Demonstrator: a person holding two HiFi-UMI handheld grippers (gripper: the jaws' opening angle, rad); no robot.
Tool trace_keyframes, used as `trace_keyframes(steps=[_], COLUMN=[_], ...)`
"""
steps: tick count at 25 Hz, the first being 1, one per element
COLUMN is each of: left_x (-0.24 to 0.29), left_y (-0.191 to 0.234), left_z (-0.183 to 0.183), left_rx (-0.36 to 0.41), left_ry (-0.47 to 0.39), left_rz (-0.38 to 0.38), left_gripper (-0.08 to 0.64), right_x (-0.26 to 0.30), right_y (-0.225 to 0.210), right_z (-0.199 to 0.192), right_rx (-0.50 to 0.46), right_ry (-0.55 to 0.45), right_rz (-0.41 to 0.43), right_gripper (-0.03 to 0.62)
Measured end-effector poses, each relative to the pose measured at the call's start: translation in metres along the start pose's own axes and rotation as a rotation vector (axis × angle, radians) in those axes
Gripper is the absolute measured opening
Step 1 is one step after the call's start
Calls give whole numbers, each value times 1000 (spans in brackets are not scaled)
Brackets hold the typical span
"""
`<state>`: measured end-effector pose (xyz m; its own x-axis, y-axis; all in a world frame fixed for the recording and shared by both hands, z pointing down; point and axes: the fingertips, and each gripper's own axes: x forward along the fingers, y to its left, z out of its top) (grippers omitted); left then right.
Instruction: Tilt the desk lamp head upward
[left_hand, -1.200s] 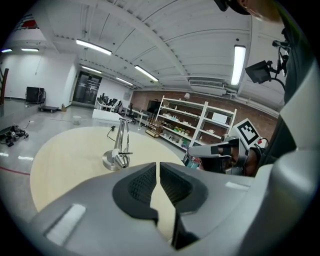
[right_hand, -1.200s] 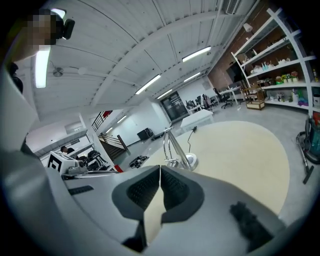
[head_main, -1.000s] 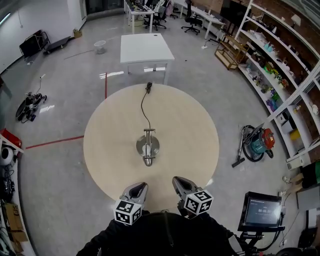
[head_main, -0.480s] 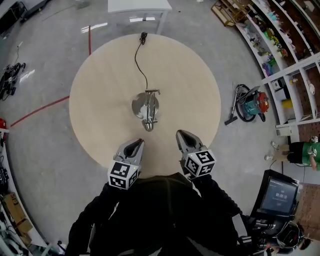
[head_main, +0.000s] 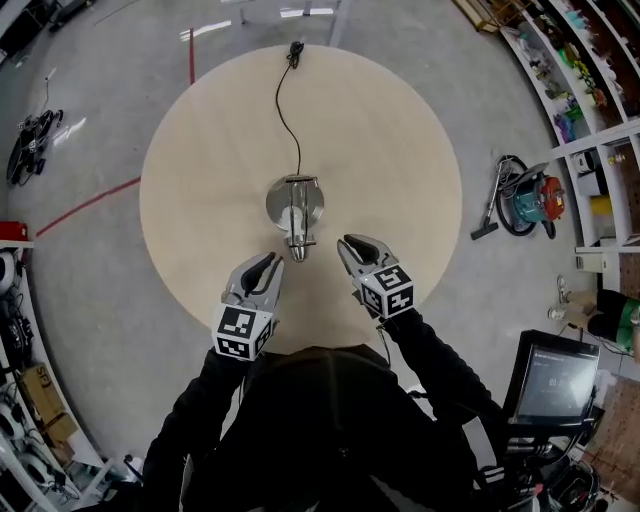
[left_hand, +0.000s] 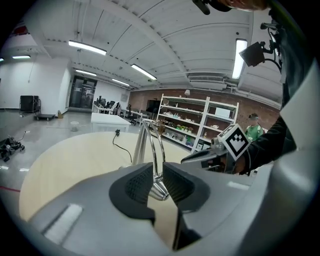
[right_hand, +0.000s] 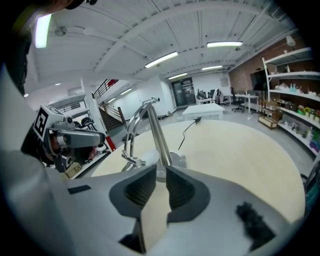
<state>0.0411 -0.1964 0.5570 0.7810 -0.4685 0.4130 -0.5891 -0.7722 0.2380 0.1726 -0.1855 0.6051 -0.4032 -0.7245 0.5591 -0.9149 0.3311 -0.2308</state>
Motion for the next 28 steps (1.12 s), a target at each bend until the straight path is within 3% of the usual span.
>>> trace_keyframes(steps=[3,9,14,23,28], left_x=[12,28,47,57,56], left_y=[4,4,2,1,-12], left_z=[2,4,-2,-14,-15], left_rx=[10,23,28,-51,-22], left_ry=[14,57,87,106,117], left_rz=[-1,-36,-62,-165,-239], left_gripper=[83,109,124,144,161], right_x=[26,70,108,141,139], right_y=[-6,-25,-32,-29,-30], right_z=[-5,-5,-8,-20,-26], right_rx=[-13,-16,-67,-86,-59], right_ry=[27,61,102,163,162], right_rz=[52,20,42,67,65], right_gripper=[67,67,67,66,66])
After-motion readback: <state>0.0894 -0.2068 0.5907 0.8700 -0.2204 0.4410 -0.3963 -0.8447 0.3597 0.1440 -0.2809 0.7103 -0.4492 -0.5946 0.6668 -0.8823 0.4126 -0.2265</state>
